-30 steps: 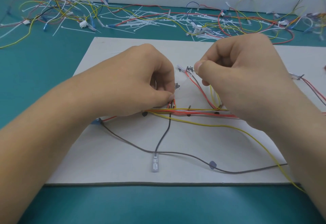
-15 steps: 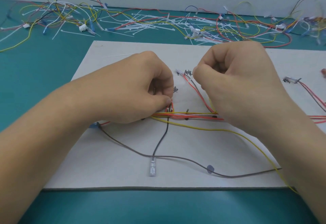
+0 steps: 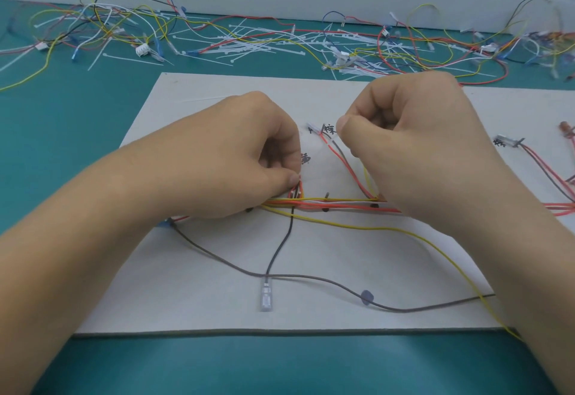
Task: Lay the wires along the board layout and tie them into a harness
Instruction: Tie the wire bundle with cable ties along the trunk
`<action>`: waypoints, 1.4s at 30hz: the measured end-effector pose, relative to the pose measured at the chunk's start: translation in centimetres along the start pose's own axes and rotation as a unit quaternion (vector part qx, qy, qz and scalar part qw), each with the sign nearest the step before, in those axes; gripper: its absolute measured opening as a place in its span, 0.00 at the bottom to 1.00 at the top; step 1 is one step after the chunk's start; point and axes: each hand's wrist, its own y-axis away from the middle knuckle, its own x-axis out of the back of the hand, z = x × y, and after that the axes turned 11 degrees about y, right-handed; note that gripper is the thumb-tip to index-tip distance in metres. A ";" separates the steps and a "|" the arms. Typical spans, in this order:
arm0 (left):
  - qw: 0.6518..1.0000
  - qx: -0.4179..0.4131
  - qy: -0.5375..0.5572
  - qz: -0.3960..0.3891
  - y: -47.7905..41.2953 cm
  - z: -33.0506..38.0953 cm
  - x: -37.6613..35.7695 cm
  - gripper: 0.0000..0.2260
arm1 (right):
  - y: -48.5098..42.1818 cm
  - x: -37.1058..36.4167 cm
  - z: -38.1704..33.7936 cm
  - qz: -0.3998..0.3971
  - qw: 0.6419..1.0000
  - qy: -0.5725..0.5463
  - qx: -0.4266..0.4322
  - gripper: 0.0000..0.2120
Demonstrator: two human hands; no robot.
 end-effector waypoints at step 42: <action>0.995 -0.035 -0.041 0.079 0.6 -0.8 3.0 0.09 | 1.7 2.7 -0.5 -0.234 0.944 0.118 0.198 0.08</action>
